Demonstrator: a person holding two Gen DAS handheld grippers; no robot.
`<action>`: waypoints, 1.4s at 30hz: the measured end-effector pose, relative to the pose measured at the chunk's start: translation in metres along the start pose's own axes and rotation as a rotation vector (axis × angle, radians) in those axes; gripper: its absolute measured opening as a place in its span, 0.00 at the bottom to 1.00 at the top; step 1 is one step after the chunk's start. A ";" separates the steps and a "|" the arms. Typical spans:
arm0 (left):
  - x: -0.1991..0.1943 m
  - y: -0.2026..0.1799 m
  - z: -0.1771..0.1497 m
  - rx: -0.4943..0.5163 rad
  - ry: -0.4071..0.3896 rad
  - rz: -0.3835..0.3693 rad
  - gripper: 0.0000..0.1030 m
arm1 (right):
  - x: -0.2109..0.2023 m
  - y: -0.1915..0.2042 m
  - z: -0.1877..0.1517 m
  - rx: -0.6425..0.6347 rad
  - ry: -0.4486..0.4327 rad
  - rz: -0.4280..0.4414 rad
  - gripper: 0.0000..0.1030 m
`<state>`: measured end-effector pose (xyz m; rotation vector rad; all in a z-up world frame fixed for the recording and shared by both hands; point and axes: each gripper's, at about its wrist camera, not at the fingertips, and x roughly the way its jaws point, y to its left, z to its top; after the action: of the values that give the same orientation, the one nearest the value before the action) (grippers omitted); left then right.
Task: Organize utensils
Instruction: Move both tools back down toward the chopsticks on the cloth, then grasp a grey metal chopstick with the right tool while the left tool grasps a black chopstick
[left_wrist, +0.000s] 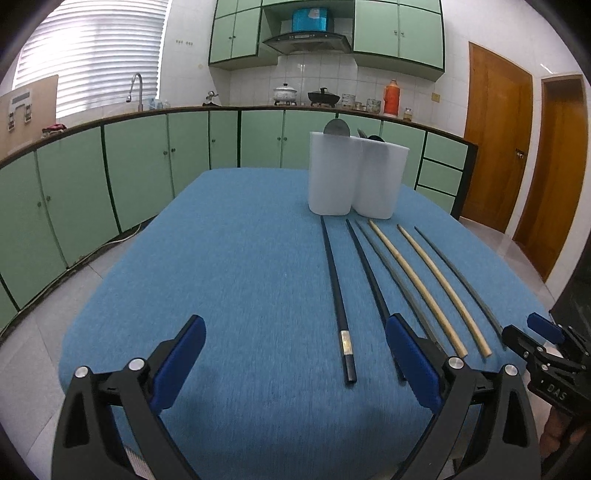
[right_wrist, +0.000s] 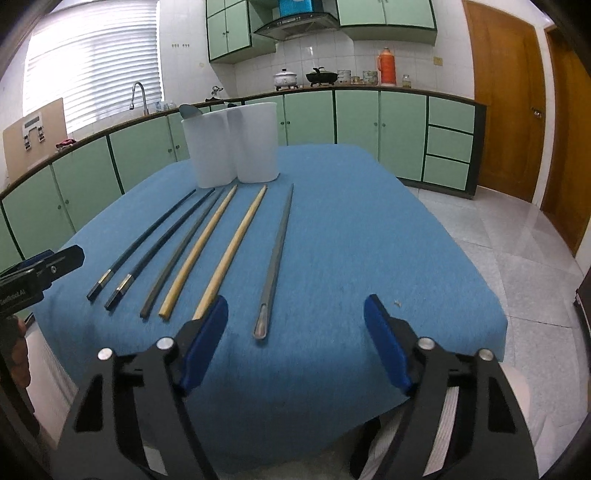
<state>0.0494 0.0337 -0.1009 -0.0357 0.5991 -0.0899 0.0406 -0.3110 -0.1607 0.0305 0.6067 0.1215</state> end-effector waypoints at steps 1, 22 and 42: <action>0.000 0.000 -0.001 -0.001 0.002 0.000 0.93 | -0.001 0.000 -0.001 -0.003 0.001 0.003 0.65; -0.001 -0.005 -0.011 0.005 0.023 -0.015 0.93 | -0.005 0.019 -0.018 -0.046 -0.018 0.033 0.16; 0.013 -0.017 -0.023 0.092 0.061 -0.004 0.51 | -0.005 0.019 -0.019 -0.034 -0.021 0.035 0.08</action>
<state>0.0454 0.0158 -0.1265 0.0553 0.6557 -0.1229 0.0242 -0.2926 -0.1723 0.0092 0.5834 0.1649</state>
